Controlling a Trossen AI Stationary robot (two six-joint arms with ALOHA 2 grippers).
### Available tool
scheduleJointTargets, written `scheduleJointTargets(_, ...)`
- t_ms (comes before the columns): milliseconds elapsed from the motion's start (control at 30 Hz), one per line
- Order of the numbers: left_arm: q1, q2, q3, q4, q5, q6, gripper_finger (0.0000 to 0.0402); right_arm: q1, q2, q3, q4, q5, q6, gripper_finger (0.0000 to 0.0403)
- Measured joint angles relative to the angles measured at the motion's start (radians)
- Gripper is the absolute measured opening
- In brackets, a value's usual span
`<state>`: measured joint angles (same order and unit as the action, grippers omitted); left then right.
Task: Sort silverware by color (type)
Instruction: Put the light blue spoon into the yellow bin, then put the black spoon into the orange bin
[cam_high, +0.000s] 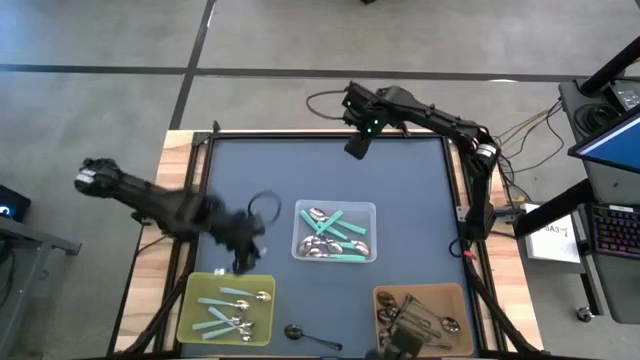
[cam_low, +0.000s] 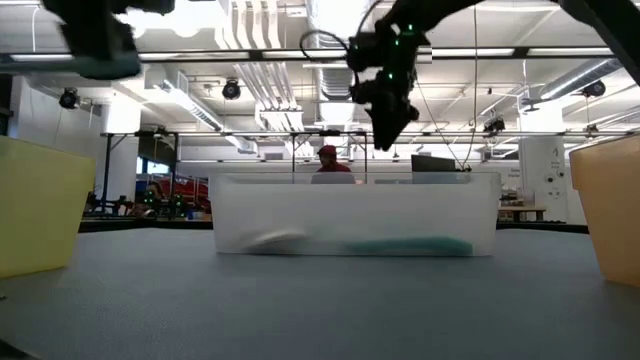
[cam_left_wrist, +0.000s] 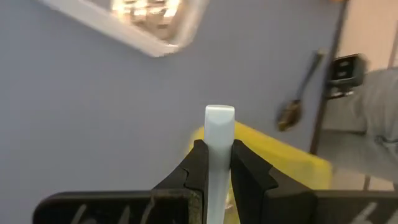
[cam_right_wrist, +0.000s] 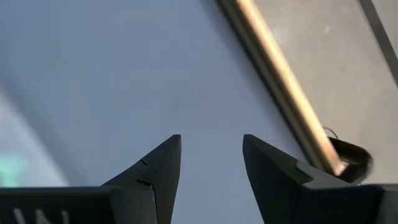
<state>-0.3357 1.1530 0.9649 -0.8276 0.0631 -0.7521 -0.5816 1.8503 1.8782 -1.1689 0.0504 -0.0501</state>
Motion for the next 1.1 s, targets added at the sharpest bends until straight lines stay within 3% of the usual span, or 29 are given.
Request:
scheduleJointTargets(200,-0.362,0.076,-0.014,0.160,-0.280,-0.331,0.0025,0.159,-0.070,0.000,-0.054,-0.002,0.032,0.0164)
scheduleJointTargets(333,-0.470,0.167,-0.014,0.169,-0.307,-0.496,0.0025,0.276,-0.119,0.000,-0.064,-0.002,0.077,0.0164)
scheduleJointTargets(500,-0.492,0.298,0.011,0.174,-0.230,-0.559,0.0030,0.409,-0.160,0.000,-0.064,-0.002,0.143,0.0164)
scheduleJointTargets(833,-0.485,0.465,0.138,0.113,-0.169,-0.532,0.0148,0.607,-0.180,-0.047,-0.062,0.003,0.271,0.0164)
scheduleJointTargets(1100,-0.451,0.524,0.294,0.004,-0.336,-0.392,0.0169,0.744,-0.180,-0.244,0.139,0.003,0.406,0.0164)
